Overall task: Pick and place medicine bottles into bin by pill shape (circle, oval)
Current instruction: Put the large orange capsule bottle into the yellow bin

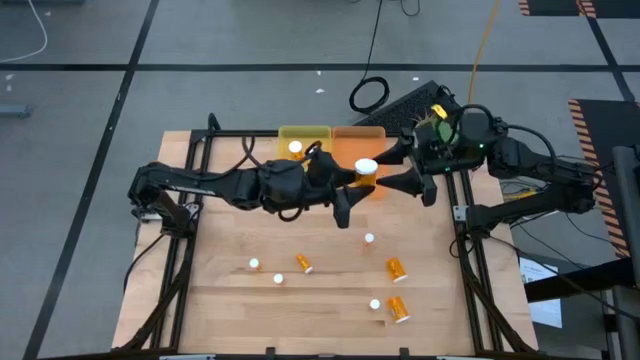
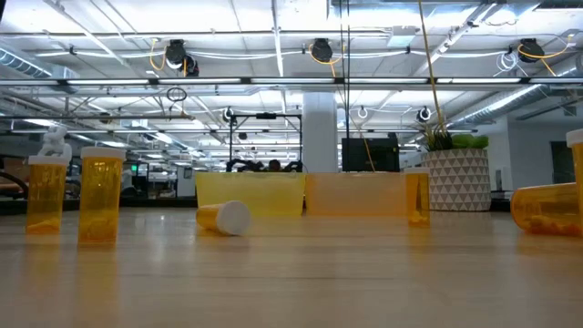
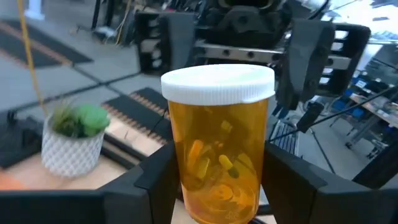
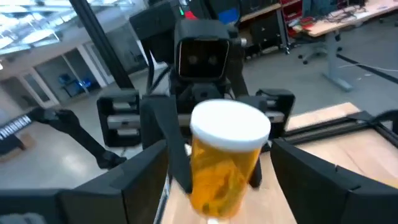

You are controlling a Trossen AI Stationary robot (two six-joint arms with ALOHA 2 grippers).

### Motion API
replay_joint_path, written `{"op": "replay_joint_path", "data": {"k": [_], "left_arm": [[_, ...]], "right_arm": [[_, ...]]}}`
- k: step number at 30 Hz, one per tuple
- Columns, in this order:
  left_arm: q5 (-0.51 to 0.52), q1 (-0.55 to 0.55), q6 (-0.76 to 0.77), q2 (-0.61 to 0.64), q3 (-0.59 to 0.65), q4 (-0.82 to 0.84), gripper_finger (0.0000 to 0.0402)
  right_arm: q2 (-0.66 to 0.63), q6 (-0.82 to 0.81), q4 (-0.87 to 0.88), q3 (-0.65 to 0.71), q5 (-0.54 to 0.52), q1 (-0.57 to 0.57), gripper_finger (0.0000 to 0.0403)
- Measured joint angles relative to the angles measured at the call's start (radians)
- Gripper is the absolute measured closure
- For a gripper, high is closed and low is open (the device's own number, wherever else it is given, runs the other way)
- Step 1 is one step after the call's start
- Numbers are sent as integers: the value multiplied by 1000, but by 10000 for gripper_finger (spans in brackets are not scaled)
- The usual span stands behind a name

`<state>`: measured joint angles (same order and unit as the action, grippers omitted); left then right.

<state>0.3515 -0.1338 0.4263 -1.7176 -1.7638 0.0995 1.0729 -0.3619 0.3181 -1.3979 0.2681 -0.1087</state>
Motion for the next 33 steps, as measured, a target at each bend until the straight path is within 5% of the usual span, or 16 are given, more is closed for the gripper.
{"op": "replay_joint_path", "data": {"k": [26,33], "left_arm": [[-96,20,-19,0,1,-45,198],[-91,16,35,0,1,4,139]], "right_arm": [[57,-72,-63,0,12,59,214],[58,-72,-55,0,25,60,208]]}}
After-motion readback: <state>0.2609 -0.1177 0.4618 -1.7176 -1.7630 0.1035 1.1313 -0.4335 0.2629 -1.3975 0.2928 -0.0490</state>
